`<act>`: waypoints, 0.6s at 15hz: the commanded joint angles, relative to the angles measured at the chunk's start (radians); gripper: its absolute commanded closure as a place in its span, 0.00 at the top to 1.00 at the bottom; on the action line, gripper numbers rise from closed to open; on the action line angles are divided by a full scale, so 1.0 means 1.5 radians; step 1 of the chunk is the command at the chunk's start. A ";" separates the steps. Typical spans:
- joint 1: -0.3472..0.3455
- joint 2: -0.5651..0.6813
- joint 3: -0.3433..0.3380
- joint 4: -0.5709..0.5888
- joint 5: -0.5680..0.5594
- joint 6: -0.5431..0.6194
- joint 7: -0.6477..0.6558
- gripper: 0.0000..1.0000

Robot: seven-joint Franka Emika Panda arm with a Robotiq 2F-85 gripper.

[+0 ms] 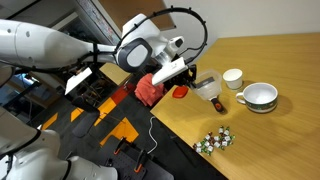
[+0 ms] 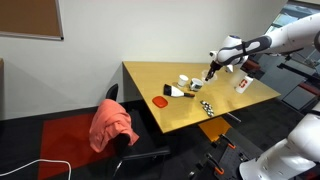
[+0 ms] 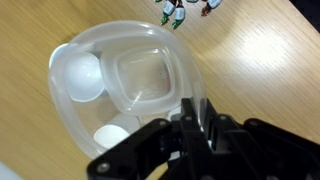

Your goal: Move the bowl to the left

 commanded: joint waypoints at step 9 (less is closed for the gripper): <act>0.049 0.010 -0.019 0.010 0.006 0.039 -0.005 0.03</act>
